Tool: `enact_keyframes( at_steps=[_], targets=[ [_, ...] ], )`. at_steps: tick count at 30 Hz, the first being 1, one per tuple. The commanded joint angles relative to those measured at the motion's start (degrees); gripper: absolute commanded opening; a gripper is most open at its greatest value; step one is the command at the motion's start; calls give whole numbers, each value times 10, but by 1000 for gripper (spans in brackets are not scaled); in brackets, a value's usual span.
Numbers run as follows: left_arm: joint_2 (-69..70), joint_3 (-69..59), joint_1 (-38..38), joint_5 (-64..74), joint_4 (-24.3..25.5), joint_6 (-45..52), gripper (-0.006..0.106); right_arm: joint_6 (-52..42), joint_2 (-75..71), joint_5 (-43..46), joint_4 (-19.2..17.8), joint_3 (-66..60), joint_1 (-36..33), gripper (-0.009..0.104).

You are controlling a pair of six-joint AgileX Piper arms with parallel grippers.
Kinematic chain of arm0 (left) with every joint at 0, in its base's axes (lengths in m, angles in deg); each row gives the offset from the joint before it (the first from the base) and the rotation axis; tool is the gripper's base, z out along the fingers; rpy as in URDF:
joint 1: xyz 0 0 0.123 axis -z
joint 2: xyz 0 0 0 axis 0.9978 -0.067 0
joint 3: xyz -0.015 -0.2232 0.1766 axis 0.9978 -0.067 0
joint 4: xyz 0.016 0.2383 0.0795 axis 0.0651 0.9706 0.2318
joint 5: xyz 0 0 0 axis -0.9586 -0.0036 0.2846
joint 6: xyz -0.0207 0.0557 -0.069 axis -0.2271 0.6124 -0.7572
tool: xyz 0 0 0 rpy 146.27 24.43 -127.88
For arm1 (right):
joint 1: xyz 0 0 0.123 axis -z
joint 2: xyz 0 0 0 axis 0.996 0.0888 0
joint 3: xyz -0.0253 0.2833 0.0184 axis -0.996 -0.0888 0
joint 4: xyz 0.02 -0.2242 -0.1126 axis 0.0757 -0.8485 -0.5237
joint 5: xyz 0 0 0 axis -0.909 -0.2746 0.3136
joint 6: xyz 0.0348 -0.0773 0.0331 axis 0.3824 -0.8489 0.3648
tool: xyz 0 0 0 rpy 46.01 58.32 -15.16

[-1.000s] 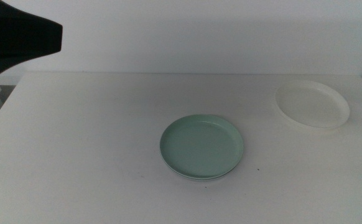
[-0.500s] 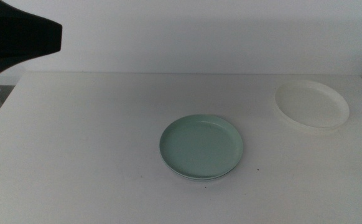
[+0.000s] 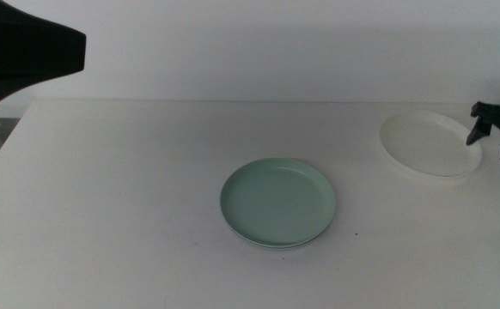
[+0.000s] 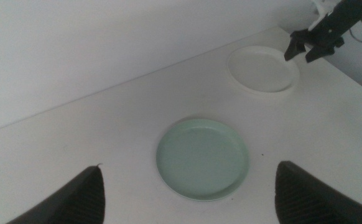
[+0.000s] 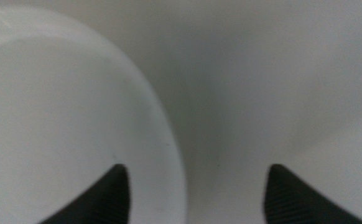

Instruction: Stack the three bowls on top of each other.

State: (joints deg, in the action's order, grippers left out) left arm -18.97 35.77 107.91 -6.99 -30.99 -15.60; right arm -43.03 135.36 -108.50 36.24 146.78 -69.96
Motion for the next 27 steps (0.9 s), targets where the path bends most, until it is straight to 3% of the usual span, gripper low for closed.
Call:
enact_keyframes(
  at_steps=[1, 6, 7, 9, 16, 19, 21, 27],
  targets=[
    [2, -2, 0, -7, 1, -2, 94, -6, 8, -2, 1, 8, 3, 50],
    [2, -2, 0, -7, 1, -3, 94, -6, 16, 2, 4, 8, 3, 34],
    [2, -2, 0, -7, 1, -3, 94, -14, 16, 3, 6, 8, 3, 27],
    [2, -2, 0, -7, 1, -3, 94, -20, 16, 7, 6, 8, 3, 0],
    [2, -2, 0, -7, 1, -2, 94, -42, -76, 7, 10, -49, 11, -2],
    [2, -2, 0, -7, 1, -2, 94, -73, -183, 55, 64, -145, -13, -2],
    [2, -2, 0, -7, 1, -2, 94, -98, -243, 79, 95, -204, -50, -2],
    [2, -2, 0, -7, 1, -2, 94, -84, -276, 70, 102, -251, -187, -2]
  ],
)
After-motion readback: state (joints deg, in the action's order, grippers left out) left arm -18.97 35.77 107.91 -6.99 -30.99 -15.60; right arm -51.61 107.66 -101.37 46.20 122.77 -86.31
